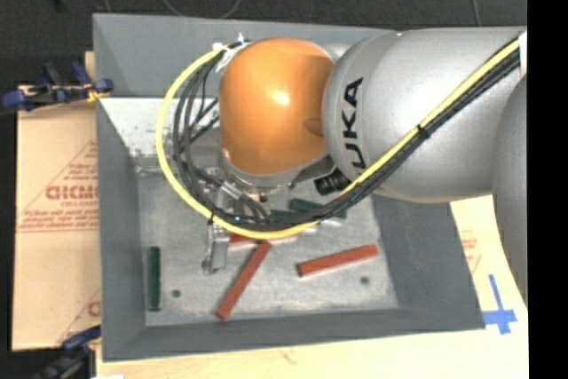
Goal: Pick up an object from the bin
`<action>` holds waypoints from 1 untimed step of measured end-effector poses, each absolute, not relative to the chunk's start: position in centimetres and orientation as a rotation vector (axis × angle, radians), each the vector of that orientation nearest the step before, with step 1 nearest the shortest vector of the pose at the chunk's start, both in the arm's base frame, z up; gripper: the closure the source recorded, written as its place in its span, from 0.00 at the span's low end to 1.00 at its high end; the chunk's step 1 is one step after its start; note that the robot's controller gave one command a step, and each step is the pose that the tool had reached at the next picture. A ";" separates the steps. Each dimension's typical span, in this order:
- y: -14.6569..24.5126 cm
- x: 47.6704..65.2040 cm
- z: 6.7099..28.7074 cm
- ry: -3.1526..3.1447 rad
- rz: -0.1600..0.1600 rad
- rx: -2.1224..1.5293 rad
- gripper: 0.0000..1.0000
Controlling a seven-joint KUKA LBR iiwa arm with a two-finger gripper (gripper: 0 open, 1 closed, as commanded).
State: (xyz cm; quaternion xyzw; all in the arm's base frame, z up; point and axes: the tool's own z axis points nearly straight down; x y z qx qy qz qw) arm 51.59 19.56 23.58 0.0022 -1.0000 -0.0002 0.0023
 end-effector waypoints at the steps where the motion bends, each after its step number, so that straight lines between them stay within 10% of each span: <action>1: 10.5 55.9 13.2 -3.105 0.004 0.466 0.00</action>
Offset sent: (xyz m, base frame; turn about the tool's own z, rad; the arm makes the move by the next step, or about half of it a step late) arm 0.0421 -0.0864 -0.1021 -0.2983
